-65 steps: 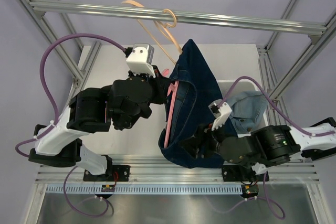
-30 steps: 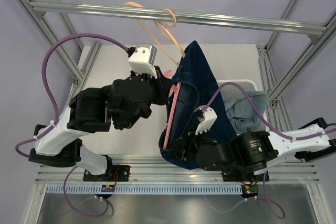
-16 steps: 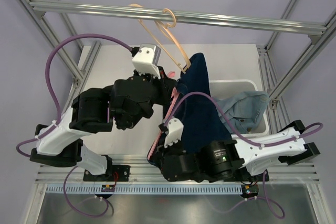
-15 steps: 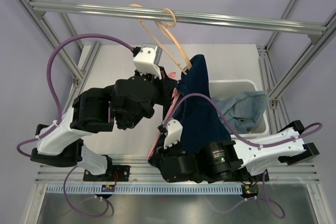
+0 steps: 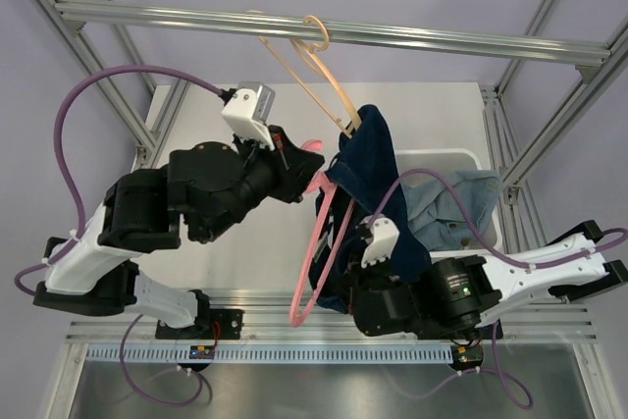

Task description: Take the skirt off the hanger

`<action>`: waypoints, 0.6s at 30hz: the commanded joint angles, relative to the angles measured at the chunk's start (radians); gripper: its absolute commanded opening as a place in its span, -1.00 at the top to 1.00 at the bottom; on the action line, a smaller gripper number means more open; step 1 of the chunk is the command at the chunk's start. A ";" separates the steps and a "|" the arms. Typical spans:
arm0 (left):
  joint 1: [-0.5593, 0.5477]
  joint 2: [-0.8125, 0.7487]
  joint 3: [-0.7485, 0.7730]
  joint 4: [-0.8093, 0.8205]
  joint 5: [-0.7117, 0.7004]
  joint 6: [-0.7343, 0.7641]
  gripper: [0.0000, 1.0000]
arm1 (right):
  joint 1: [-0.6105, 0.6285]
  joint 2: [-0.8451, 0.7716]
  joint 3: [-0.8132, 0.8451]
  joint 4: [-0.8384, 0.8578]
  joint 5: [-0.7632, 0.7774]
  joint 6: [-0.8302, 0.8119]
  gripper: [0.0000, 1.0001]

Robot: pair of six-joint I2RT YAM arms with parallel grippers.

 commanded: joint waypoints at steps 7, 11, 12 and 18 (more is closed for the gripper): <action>-0.010 -0.239 -0.219 0.180 0.374 -0.090 1.00 | -0.148 -0.229 0.074 -0.172 0.344 -0.066 1.00; -0.028 -0.283 -0.269 0.144 0.404 -0.110 1.00 | -0.352 -0.253 0.103 0.123 0.288 -0.550 1.00; -0.035 -0.296 -0.284 0.134 0.387 -0.113 1.00 | -0.384 -0.233 0.148 0.185 0.282 -0.616 1.00; -0.045 -0.310 -0.269 0.067 0.373 -0.090 1.00 | -0.708 -0.087 0.404 0.289 0.134 -0.979 1.00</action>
